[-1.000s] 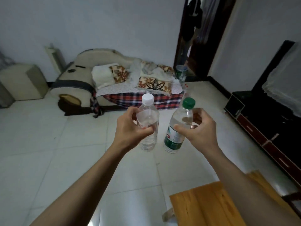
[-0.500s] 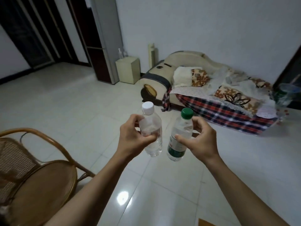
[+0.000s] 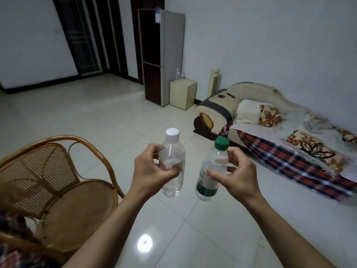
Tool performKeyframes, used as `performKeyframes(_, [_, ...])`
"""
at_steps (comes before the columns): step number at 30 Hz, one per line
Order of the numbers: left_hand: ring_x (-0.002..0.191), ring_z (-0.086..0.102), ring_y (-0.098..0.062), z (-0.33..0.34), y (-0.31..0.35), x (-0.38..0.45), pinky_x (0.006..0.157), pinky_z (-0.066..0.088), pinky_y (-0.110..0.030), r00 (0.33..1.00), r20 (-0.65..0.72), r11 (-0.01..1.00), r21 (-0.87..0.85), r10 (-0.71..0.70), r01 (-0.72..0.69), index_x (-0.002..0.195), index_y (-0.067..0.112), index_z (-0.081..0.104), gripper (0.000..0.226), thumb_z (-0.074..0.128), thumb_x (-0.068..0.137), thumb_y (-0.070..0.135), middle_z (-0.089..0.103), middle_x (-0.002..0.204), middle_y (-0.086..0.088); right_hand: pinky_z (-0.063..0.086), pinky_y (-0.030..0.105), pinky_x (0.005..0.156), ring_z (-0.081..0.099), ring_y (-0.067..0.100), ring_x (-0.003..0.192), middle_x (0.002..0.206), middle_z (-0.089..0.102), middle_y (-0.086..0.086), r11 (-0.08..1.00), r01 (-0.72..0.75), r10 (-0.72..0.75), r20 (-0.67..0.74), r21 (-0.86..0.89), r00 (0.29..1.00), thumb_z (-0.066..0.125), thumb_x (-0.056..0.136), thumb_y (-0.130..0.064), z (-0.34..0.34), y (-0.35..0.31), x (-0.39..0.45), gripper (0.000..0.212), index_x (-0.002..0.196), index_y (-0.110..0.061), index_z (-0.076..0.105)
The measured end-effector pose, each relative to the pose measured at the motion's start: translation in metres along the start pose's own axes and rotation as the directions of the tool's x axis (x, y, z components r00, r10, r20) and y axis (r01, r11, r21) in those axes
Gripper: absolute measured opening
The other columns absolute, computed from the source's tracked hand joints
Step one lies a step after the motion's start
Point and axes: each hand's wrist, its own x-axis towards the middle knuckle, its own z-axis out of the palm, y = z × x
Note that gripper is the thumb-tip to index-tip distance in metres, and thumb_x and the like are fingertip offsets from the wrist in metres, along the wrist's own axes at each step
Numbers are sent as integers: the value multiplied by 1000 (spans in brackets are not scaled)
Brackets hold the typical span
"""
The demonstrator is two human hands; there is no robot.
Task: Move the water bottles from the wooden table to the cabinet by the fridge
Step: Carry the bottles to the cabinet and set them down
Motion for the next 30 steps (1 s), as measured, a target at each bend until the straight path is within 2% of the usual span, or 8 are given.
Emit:
performKeyframes(8, [90,65,-12,-31,-35,3,67,60,-25,995,-74,998,-10,-61,60,103,17,63,52,92,60,21,68,96,6,57,16,70,67,5,95,102,70,-10,1000,17,-15,83,-16,996,91,63,-29,32,-8,17,54,108,-24,62])
performKeyframes(13, [87,67,-9,-19,-54,24,65,60,-34,983,-107,989,3,-148,149,97,21,64,49,93,58,20,70,91,8,57,16,71,68,6,93,99,71,-10,1000,6,-8,108,22,994,91,63,-25,45,16,54,51,105,-27,63])
performKeyframes(16, [90,67,-6,-4,-63,53,68,61,-35,981,-109,984,56,-161,168,99,22,63,52,93,57,23,70,94,9,56,15,71,68,5,92,98,72,-10,998,7,-16,125,67,992,92,61,-22,50,38,89,51,102,-30,63])
performKeyframes(21, [90,66,-7,36,-67,120,68,61,-30,969,-181,978,99,-166,186,100,21,61,51,94,61,23,68,95,8,53,10,73,66,4,94,101,70,-11,993,44,-64,183,112,981,92,61,-24,46,73,163,53,105,-23,63])
performKeyframes(27, [92,62,-2,74,-65,192,66,57,-18,961,-243,984,82,-134,158,101,19,59,50,92,63,25,65,97,10,52,8,73,67,9,97,104,70,-7,990,66,-90,198,127,976,91,61,-26,46,102,249,58,112,-24,63])
performKeyframes(30, [89,64,-4,85,-74,222,64,54,-15,958,-254,984,80,-134,159,99,18,61,50,93,61,21,67,95,8,52,8,73,66,11,98,105,70,-6,989,77,-100,191,125,977,91,61,-29,51,112,285,59,112,-23,62])
